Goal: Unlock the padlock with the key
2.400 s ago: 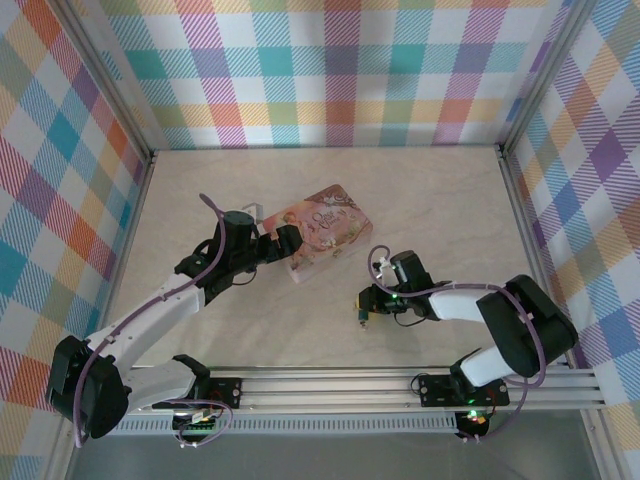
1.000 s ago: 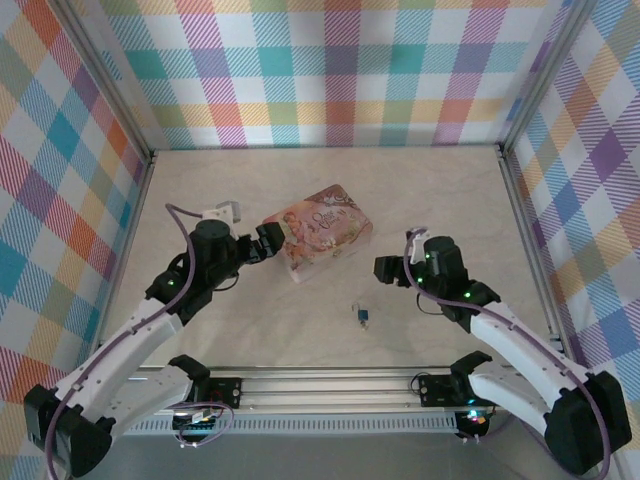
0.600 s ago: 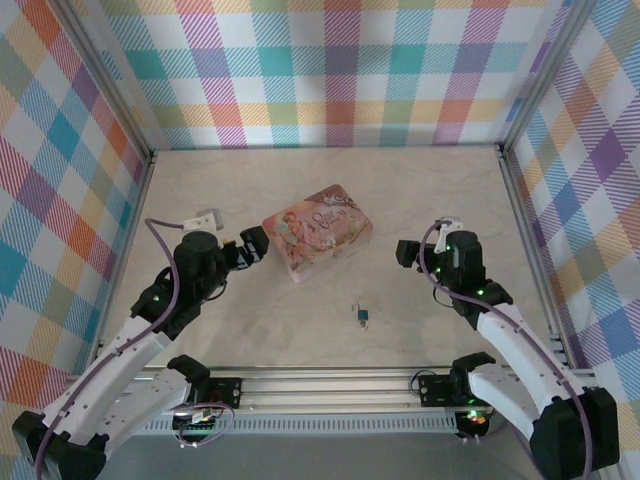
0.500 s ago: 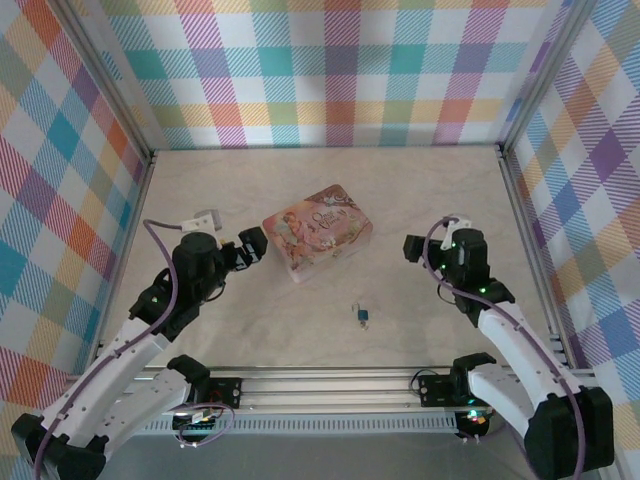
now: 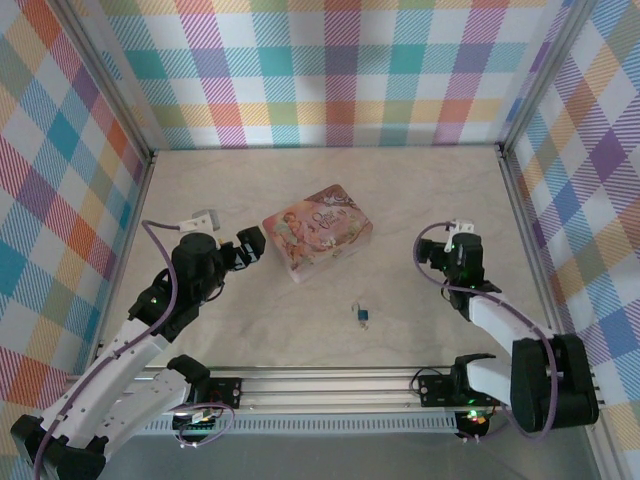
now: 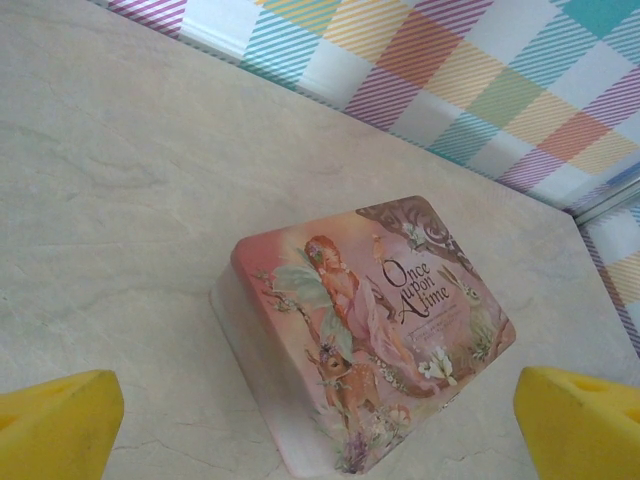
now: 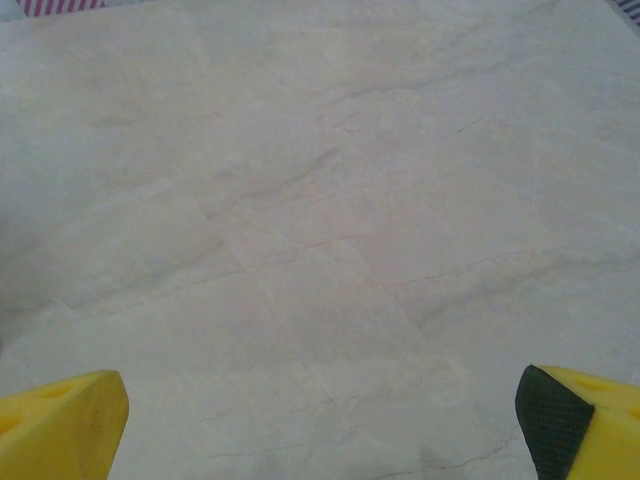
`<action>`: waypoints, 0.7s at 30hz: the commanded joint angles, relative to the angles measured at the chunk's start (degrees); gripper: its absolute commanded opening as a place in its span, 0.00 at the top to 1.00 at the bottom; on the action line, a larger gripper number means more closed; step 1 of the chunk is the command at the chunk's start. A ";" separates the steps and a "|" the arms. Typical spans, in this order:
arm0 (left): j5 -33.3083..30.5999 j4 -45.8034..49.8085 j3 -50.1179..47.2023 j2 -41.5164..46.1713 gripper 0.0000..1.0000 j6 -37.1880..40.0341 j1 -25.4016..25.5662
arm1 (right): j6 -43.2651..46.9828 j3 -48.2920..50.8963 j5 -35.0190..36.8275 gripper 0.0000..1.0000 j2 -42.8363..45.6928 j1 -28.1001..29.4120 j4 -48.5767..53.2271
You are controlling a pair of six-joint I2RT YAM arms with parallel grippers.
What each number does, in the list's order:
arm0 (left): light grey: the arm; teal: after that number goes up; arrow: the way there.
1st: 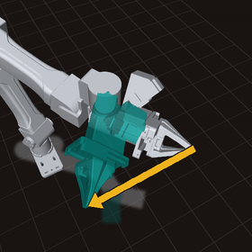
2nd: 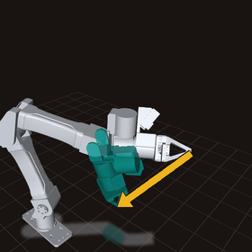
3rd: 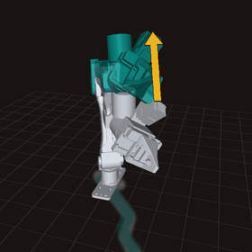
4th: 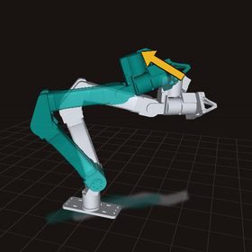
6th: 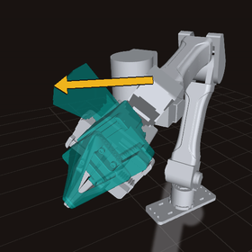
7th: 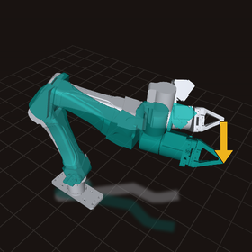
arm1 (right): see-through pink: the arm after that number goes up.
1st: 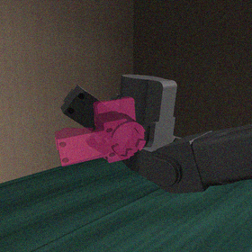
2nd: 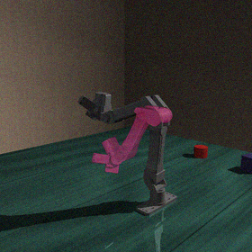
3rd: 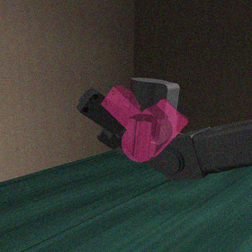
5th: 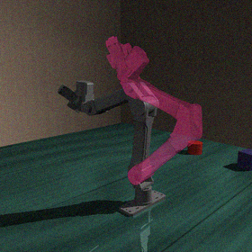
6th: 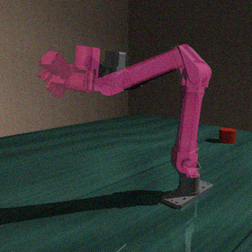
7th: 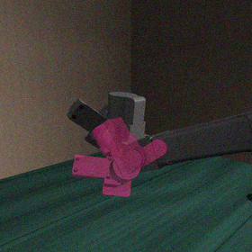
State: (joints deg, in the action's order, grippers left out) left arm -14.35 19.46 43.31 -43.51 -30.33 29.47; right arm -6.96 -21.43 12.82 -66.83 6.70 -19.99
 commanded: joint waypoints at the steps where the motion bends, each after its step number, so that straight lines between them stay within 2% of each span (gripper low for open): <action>1: -1.34 0.56 0.72 -0.31 0.00 1.39 -0.51 | 2.86 2.11 -1.30 0.00 -3.23 -0.46 -15.02; 4: -1.38 0.69 0.99 -0.53 0.00 1.43 -0.47 | 3.86 3.19 -2.57 0.00 -6.78 -0.72 -22.18; 5: -1.41 0.74 1.07 -0.63 0.00 1.42 -0.47 | 4.77 2.66 -3.31 0.00 -6.91 -0.78 -21.22; 10: -1.39 0.92 1.01 -0.86 0.00 1.52 -0.47 | 6.83 4.94 -3.66 0.00 -8.59 -1.91 -28.82; 15: -1.28 1.45 1.14 -0.70 0.00 1.50 -0.47 | 5.42 6.58 -3.76 0.00 -15.51 -3.89 -39.19; 21: -0.78 3.45 2.97 -0.54 0.00 3.66 -0.51 | 5.36 5.52 -3.83 0.00 -21.09 -4.14 -42.40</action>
State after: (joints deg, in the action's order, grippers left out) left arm -14.66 21.15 43.66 -44.29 -28.82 29.47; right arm -2.07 -15.42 9.80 -86.74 2.94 -56.23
